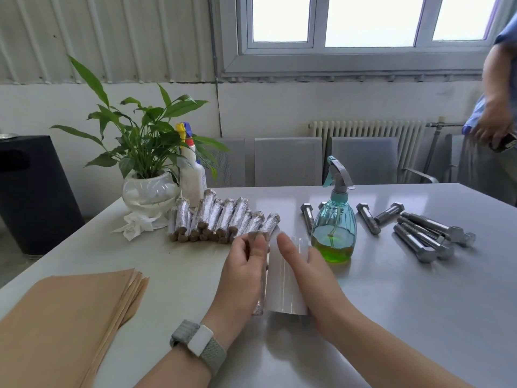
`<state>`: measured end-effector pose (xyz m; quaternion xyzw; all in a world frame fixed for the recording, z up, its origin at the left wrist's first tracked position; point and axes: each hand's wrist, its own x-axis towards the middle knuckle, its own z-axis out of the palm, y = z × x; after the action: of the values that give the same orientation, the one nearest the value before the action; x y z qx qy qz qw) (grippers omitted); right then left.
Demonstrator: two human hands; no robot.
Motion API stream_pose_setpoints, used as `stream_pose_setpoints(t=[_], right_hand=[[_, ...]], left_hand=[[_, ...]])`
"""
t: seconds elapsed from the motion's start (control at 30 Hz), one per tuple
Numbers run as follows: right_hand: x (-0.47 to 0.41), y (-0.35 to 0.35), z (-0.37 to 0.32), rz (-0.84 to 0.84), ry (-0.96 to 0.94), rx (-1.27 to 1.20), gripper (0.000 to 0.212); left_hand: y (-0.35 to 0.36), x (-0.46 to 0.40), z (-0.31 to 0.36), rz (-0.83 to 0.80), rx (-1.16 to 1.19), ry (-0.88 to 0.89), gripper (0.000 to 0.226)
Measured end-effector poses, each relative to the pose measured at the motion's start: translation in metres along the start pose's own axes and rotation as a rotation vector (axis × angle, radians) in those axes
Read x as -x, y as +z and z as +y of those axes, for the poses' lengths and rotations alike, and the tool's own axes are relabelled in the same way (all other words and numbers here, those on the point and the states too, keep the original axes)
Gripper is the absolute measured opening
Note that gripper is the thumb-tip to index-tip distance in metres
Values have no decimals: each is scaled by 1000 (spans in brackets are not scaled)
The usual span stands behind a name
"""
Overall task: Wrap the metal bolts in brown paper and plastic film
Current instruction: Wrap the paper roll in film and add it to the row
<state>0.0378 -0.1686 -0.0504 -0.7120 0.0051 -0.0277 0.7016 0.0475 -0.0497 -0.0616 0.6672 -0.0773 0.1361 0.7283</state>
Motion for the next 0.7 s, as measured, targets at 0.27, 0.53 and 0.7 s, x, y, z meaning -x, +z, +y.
stream_pose_setpoints(t=[0.27, 0.53, 0.7], right_hand=[[3, 10, -1, 126, -84, 46, 78], [6, 5, -3, 222, -67, 52, 63], [5, -2, -7, -9, 94, -110, 68]], left_hand=[[4, 3, 3, 66, 156, -43, 45], [10, 13, 10, -154, 507, -320, 45], [9, 9, 3, -55, 148, -131, 36]])
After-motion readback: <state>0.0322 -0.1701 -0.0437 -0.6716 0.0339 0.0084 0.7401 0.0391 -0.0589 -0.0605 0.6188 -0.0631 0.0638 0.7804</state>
